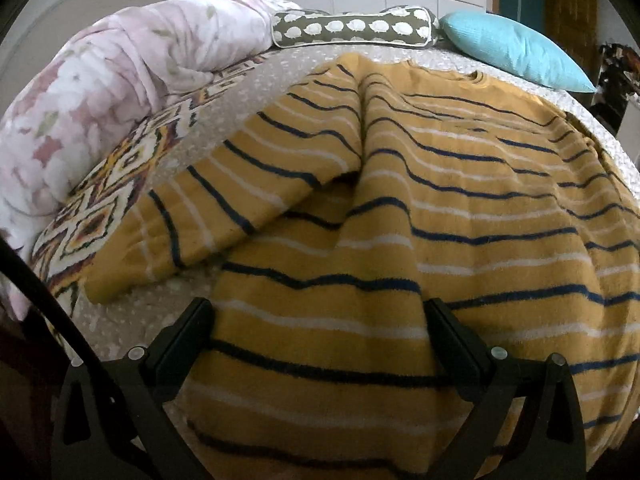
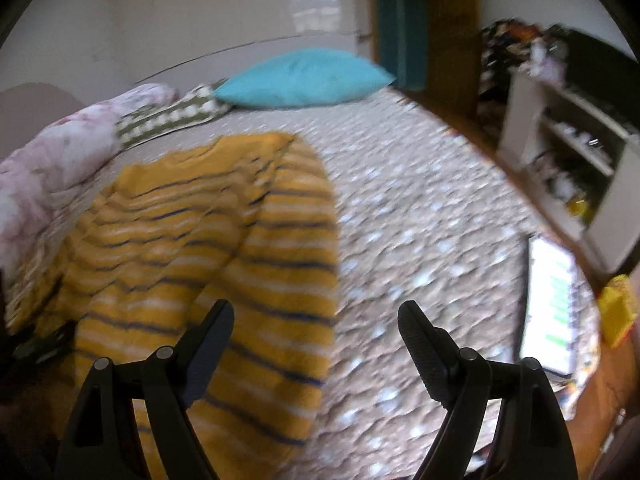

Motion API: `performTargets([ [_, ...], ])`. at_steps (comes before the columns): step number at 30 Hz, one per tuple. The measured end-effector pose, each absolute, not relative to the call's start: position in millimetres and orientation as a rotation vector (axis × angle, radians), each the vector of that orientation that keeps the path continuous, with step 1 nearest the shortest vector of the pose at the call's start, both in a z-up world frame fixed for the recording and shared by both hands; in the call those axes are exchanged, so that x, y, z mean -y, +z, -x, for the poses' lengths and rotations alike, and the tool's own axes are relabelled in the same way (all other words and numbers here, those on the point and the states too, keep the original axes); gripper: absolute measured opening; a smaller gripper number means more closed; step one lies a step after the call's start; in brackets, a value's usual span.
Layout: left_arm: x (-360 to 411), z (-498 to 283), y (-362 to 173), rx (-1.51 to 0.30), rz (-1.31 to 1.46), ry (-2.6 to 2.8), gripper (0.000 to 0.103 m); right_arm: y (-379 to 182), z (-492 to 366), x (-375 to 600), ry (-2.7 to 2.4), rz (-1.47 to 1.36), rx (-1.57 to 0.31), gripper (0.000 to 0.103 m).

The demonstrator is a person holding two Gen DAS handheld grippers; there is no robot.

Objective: Fold small clothes

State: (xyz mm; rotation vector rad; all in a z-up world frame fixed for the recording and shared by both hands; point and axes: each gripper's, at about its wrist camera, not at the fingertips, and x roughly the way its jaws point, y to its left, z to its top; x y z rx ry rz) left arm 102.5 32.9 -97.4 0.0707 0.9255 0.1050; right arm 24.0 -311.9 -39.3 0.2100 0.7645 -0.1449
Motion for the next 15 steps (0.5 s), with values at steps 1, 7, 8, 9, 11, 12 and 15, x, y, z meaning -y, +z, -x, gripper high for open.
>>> performTargets([
  [1,-32,-103,-99,-0.930,-0.071,0.106,0.103,-44,-23,308,-0.086,-0.221,-0.773,0.088],
  [7,-32,-97,-104,-0.904,-0.067,0.105,0.103,-57,-23,268,0.139,-0.179,-0.790,0.088],
  [8,-31,-95,-104,-0.898,-0.073,0.107,0.103,-59,-25,262,0.147,-0.164,-0.793,0.088],
  [9,-31,-94,-105,-0.888,-0.075,0.110,0.103,-62,-25,255,0.143,-0.146,-0.798,0.088],
  [11,-30,-91,-106,-0.873,-0.082,0.116,0.103,-67,-30,249,0.126,-0.125,-0.812,0.088],
  [12,-29,-91,-106,-0.870,-0.082,0.117,0.103,-68,-31,248,0.120,-0.124,-0.816,0.088],
  [15,-28,-88,-106,-0.859,-0.085,0.120,0.103,-70,-35,245,0.071,-0.107,-0.836,0.088],
])
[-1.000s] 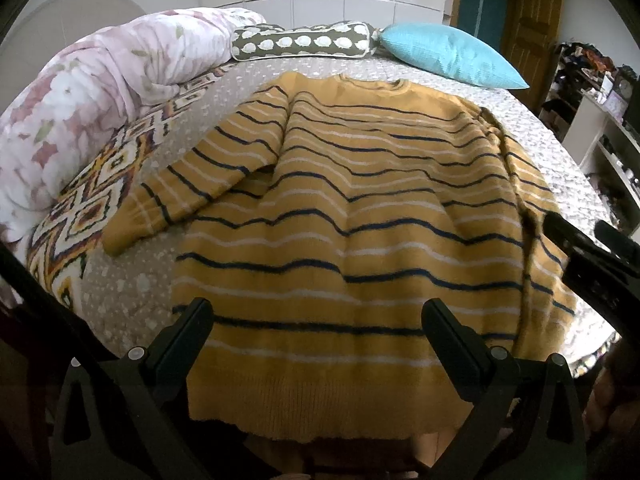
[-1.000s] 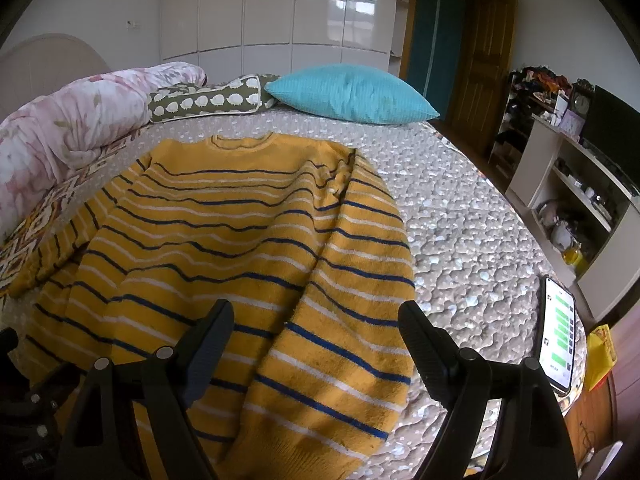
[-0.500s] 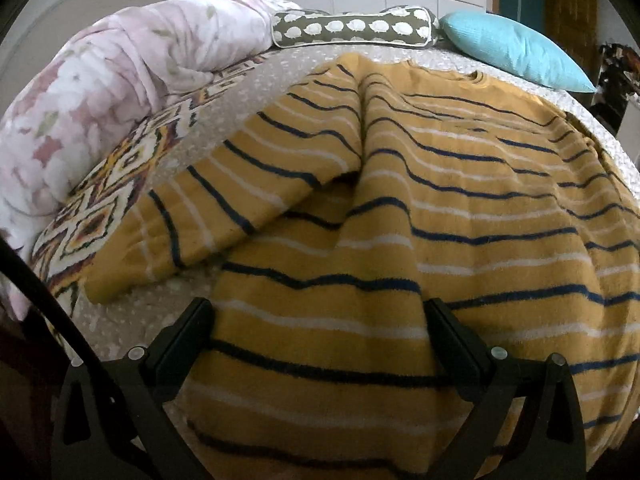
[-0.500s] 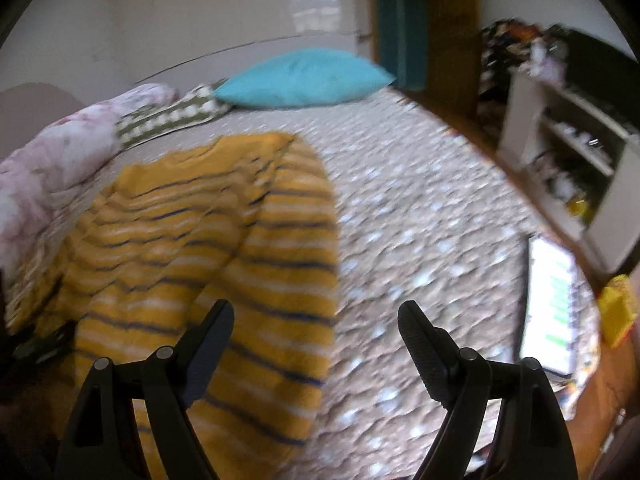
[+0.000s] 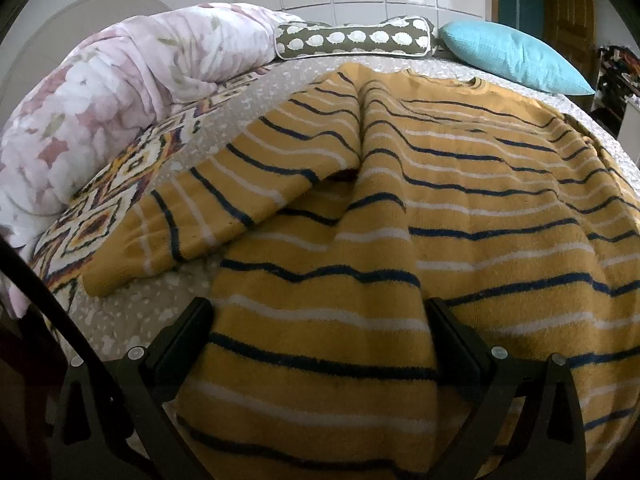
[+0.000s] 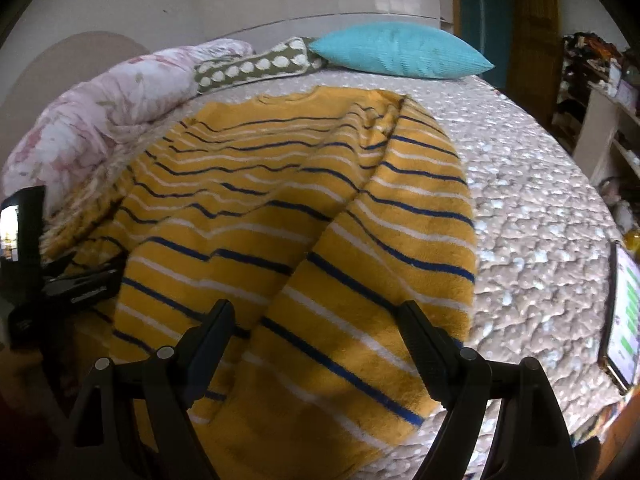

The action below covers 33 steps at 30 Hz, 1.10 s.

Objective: Fold small clothes

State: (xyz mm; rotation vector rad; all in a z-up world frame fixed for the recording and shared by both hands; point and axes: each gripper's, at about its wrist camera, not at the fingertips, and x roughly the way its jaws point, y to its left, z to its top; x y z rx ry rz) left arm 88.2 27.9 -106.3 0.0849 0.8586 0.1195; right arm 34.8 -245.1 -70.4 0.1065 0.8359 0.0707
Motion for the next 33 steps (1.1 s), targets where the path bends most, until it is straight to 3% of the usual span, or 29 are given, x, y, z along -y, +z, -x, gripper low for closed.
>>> performTargets([
  [10,-27,-84,-93,-0.877,-0.086,0.121,0.102,-54,-34,246,-0.120,0.012,-0.863,0.087],
  [21,12,-36,-29,-0.759,-0.088,-0.040,0.102,-34,-25,246,-0.211,0.067,-0.820,0.087],
  [33,24,-27,-28,-0.805,-0.089,-0.098,0.102,-34,-23,259,-0.278,0.046,-0.829,0.087],
])
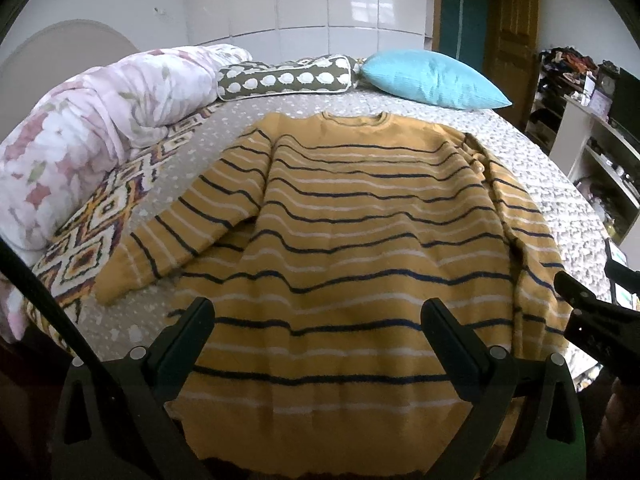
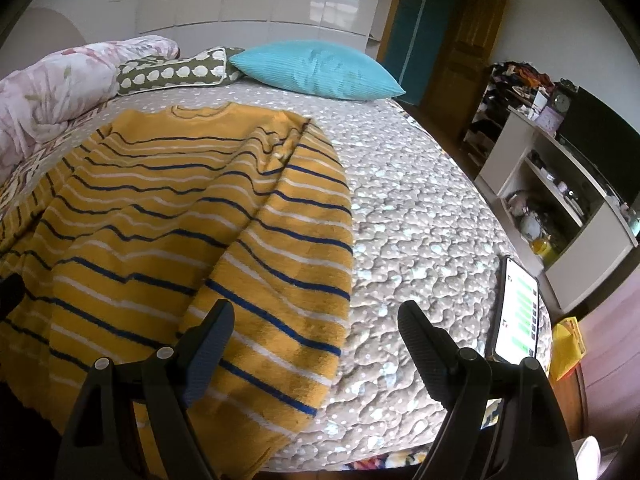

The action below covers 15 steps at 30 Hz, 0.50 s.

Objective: Fold small clothes

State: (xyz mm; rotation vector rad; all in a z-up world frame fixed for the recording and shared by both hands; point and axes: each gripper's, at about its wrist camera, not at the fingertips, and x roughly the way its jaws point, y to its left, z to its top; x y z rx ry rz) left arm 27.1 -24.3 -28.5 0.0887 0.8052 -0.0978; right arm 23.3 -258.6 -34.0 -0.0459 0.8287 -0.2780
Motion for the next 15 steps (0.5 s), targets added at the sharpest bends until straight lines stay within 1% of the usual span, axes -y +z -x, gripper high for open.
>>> performTargets([
  [15,24.6,-27.6,-34.0,-0.830,-0.090,-0.104,0.102,-39.5,-25.9,262.8,-0.308,0.039,-0.848,0.087],
])
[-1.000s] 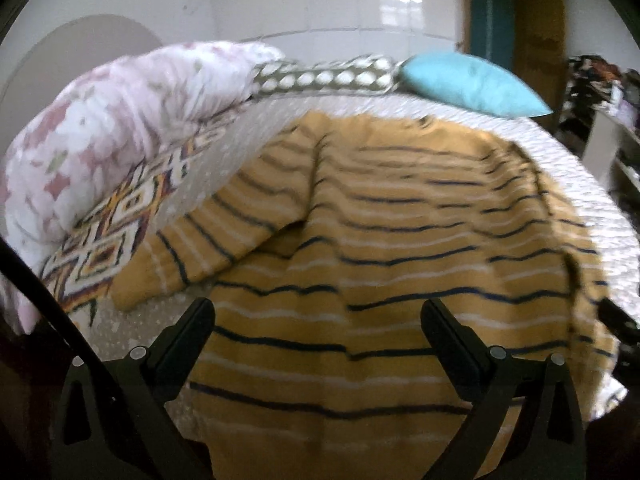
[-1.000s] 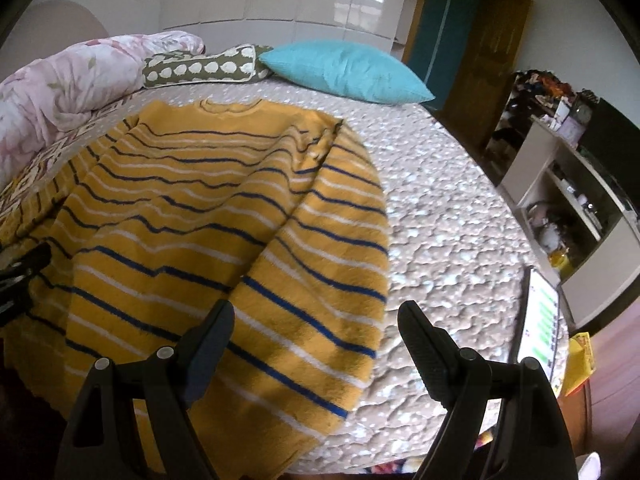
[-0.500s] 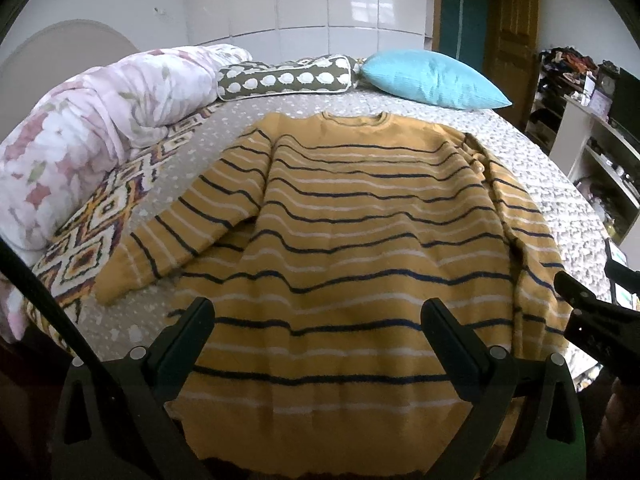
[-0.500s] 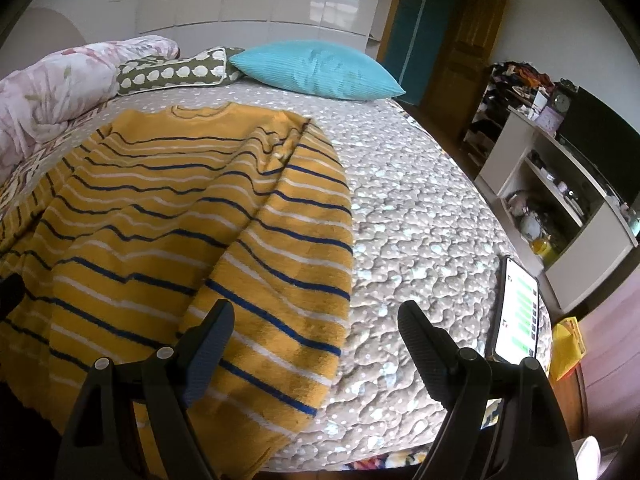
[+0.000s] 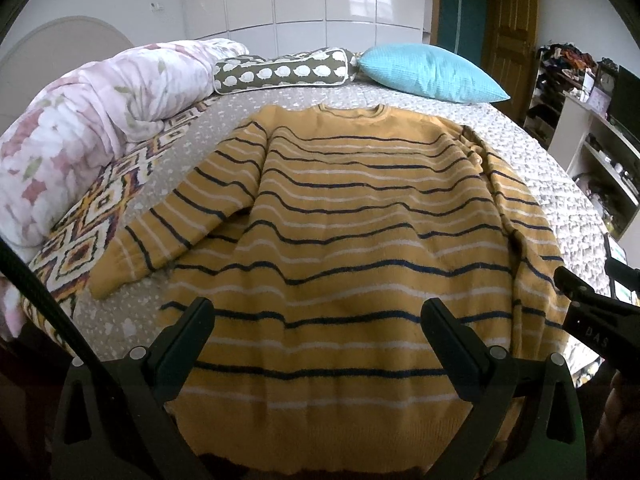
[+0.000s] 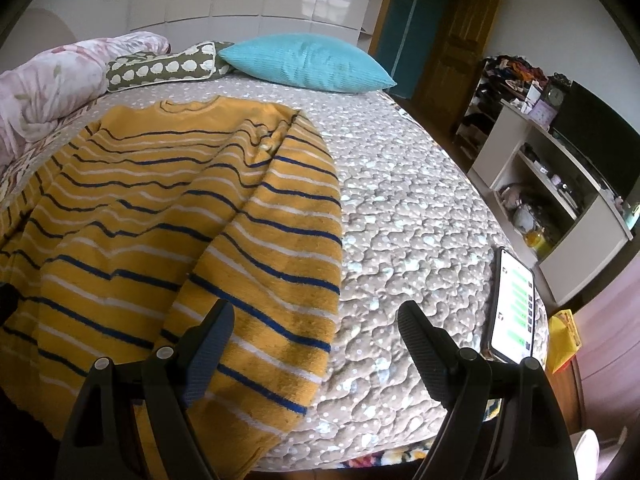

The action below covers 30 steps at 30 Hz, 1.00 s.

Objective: Fold small clothes

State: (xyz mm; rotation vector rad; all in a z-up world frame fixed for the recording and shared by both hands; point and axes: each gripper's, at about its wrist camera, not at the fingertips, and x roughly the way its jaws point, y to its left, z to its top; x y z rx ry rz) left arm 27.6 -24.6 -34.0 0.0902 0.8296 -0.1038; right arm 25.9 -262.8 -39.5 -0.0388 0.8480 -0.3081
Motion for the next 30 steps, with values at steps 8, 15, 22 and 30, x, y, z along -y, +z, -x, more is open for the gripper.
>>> performTargets([
  [8,25,-28,-35,-0.829,-0.089,-0.102,0.102,-41,-26,265,-0.309,0.036,-0.851,0.087],
  [15,7,-32,-32,-0.815,-0.052,-0.058,0.102,-51,-24,290,-0.228,-0.094,-0.864,0.086],
  [22,-26,-38,-32,-0.834,0.040,-0.013,0.102,-61,-5,280,0.110,-0.213,-0.810,0.077],
  [30,-23,-34,-33,-0.829,0.024,-0.032,0.102,-83,-10,241,0.216,-0.136,-0.827,0.062],
])
